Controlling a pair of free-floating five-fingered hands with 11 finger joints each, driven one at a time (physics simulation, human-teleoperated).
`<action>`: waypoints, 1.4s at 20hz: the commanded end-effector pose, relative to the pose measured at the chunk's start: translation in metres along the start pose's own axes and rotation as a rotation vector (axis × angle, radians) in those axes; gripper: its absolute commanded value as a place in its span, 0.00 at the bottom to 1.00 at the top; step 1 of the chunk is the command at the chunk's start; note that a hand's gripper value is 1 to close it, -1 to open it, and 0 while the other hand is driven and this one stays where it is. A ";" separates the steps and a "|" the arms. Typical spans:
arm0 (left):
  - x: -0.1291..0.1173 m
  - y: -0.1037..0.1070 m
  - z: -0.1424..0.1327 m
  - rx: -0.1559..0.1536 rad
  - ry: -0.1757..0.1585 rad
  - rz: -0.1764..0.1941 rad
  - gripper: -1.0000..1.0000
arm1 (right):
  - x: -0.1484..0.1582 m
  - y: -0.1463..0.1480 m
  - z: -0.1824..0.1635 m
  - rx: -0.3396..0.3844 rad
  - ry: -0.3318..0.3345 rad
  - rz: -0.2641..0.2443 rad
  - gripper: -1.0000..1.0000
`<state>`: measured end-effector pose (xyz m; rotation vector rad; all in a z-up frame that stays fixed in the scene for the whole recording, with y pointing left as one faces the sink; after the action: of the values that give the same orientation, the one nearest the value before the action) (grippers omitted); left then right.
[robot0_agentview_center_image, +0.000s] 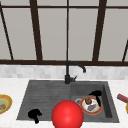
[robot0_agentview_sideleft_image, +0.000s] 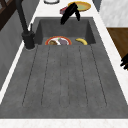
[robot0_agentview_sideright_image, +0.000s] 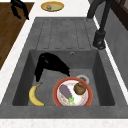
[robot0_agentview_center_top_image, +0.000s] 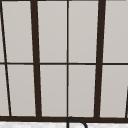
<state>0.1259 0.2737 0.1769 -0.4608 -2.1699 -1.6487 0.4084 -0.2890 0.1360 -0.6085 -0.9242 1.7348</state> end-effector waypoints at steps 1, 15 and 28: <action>0.000 0.000 0.000 0.000 0.000 0.000 0.50 | 0.014 0.002 0.022 0.000 0.011 -0.061 0.00; 0.000 0.000 0.000 0.000 0.000 0.000 0.50 | 0.038 -0.003 0.014 0.001 0.081 -0.080 0.00; 0.000 0.000 0.000 0.000 0.000 0.000 0.50 | 0.052 -0.023 -0.040 0.005 0.206 -0.056 0.00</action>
<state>0.1259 0.2737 0.1769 -0.4608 -2.1699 -1.6487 0.4151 -0.2320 0.1379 -0.7228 -0.8025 1.6427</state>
